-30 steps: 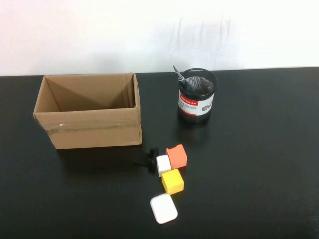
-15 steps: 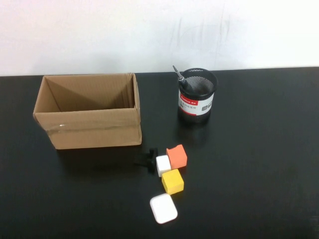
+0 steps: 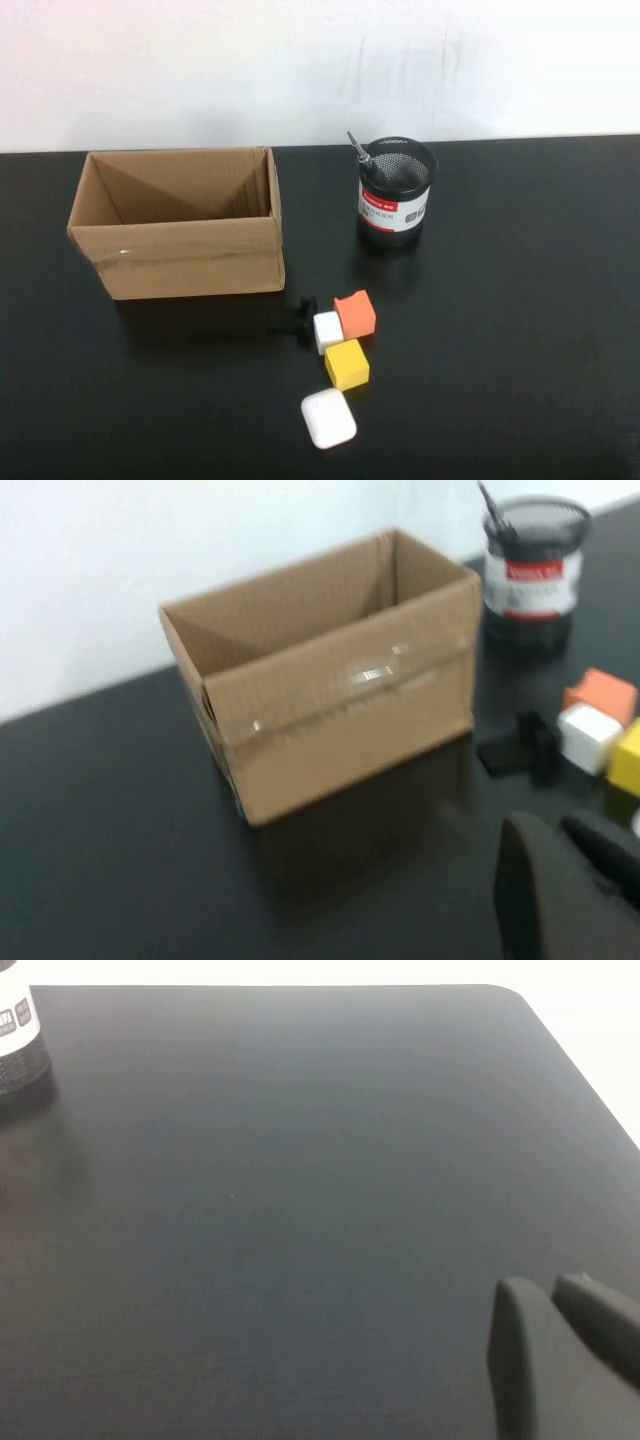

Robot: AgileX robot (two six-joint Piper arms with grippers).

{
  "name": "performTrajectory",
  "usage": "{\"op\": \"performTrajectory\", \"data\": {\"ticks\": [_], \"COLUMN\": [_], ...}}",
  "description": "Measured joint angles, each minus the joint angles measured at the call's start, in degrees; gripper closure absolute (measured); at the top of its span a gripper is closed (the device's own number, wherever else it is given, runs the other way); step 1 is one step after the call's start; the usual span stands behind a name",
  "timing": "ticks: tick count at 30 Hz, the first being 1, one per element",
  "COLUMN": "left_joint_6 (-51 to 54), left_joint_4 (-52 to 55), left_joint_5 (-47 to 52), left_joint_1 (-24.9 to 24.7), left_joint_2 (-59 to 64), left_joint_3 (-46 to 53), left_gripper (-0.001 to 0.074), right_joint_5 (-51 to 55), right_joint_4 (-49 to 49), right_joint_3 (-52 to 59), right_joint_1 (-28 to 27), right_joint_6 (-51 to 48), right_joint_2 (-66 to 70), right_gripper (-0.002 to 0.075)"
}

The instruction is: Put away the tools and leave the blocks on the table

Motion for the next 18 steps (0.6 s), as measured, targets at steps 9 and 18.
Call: {"op": "performTrajectory", "data": {"ticks": [9,18], "left_joint_6": [-8.2,-12.0], "left_joint_4": [2.0,3.6], "left_joint_5": [-22.2,-23.1], "left_joint_1": [1.2,5.1], "left_joint_2": [-1.5,-1.5], "left_joint_3": [16.5,21.6], "left_gripper": [0.0732,0.0732], "right_joint_5": [0.0,0.0], "right_joint_4": [0.0,0.0], "right_joint_3": [0.0,0.0], "right_joint_1": [0.0,0.0], "right_joint_6": [0.0,0.0], "right_joint_2": [0.0,0.0], "right_gripper": [0.0732,0.0732]}}
